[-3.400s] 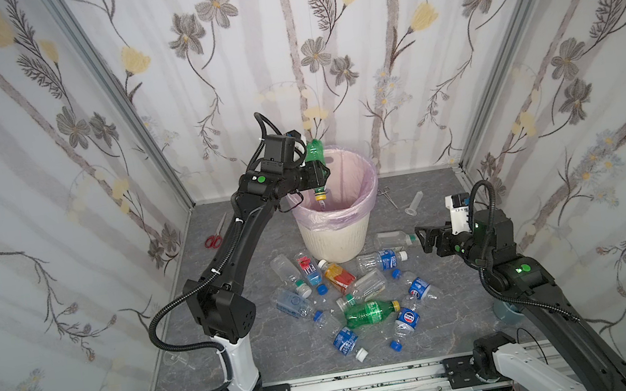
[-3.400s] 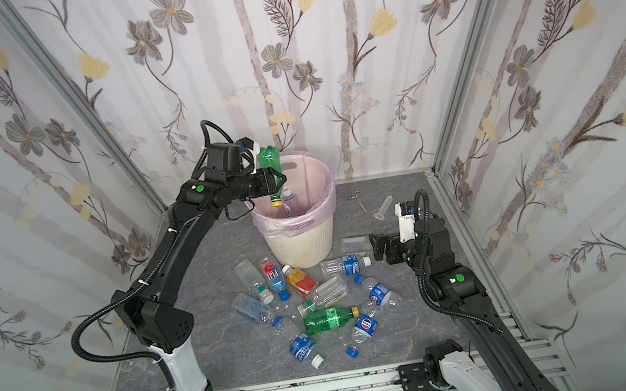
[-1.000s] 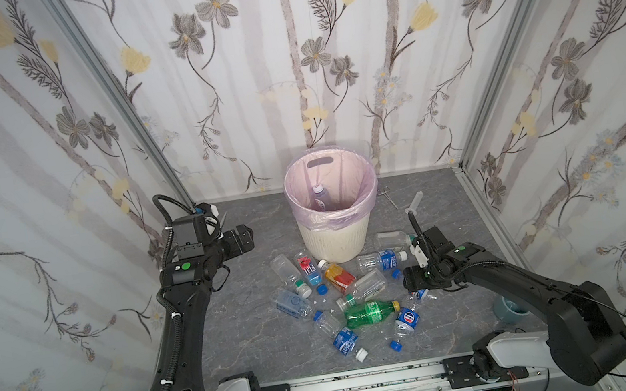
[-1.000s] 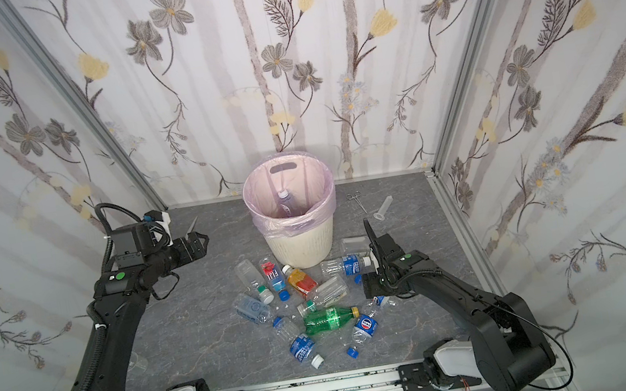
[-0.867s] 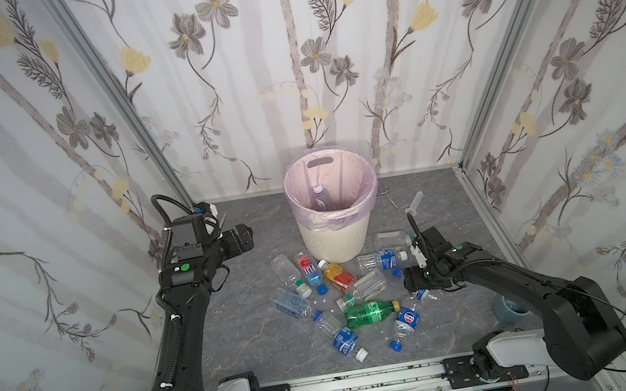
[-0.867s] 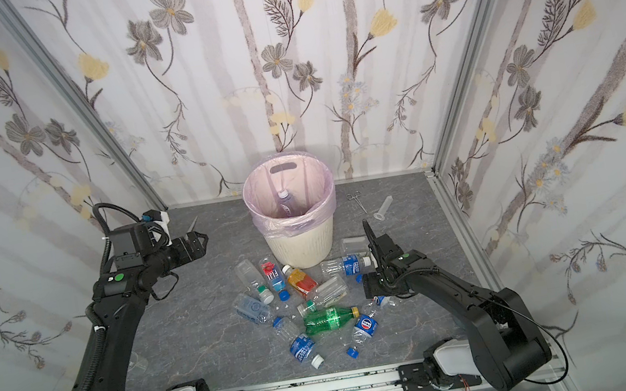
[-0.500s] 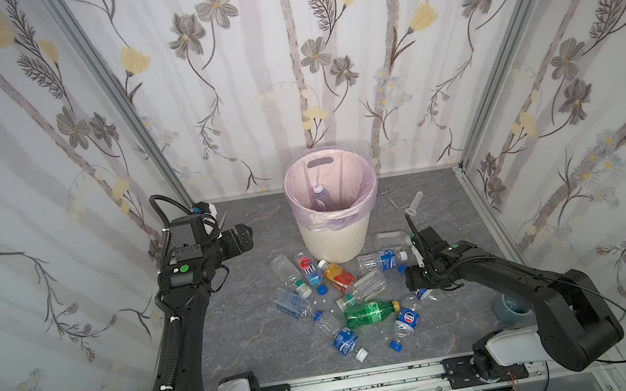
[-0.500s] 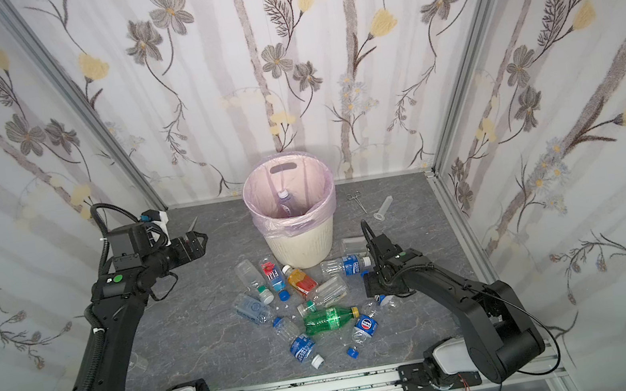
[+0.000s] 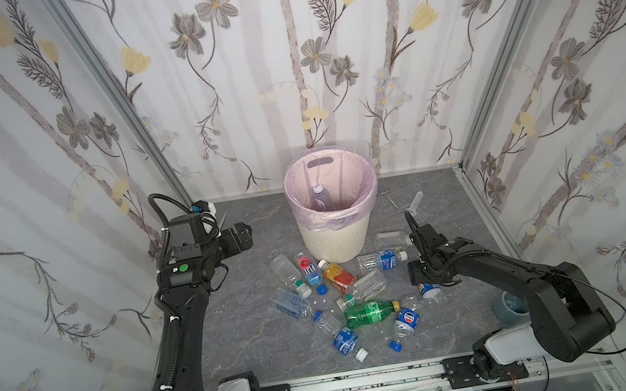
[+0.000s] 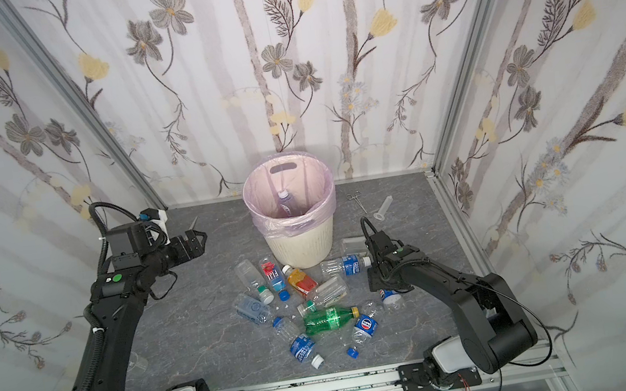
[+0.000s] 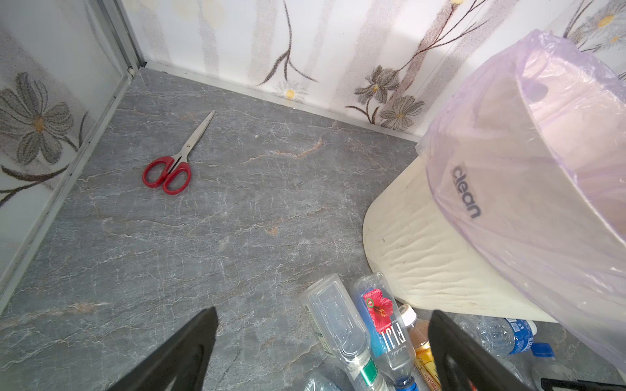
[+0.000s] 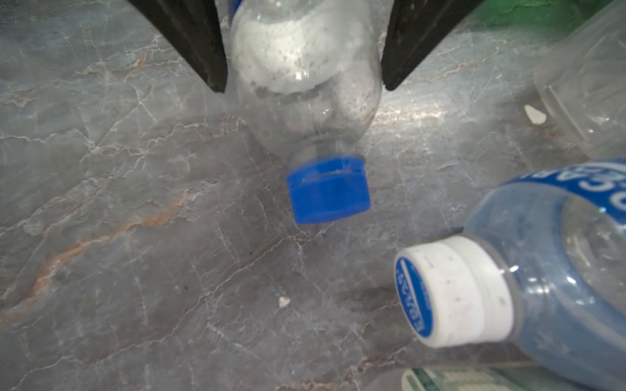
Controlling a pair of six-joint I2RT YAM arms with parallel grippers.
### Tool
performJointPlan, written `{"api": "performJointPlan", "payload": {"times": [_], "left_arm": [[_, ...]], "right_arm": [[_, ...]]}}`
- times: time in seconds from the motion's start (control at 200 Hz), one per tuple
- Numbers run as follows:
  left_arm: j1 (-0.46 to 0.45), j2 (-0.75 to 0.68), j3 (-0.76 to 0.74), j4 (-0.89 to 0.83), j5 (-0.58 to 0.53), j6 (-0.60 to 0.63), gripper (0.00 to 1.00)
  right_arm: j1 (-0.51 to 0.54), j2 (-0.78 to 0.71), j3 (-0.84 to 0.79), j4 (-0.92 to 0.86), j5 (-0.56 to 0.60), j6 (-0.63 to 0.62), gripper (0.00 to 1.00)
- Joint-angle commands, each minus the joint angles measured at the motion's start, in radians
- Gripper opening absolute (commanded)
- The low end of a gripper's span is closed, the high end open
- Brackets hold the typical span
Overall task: Put the plastic bottles in the bin
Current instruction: 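Lower the right gripper and close it on the blue-capped water bottle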
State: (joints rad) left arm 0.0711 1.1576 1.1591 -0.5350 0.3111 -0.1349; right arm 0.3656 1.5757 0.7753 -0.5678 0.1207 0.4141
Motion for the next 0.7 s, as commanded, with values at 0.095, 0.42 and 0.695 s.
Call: {"api": "performJointPlan", "payload": {"times": [0.095, 0.42, 0.695], "left_arm": [[0.004, 0.005, 0.008, 0.022, -0.003, 0.012, 0.99], [0.004, 0.004, 0.01, 0.023, 0.008, 0.021, 0.99], [0.004, -0.001, 0.008, 0.025, 0.013, 0.024, 0.99]], "right_arm": [[-0.01, 0.013, 0.022, 0.026, 0.035, 0.002, 0.71], [-0.01, 0.055, 0.01, 0.026, 0.03, 0.001, 0.66], [-0.009, 0.064, 0.007, 0.034, 0.031, -0.002, 0.58]]}}
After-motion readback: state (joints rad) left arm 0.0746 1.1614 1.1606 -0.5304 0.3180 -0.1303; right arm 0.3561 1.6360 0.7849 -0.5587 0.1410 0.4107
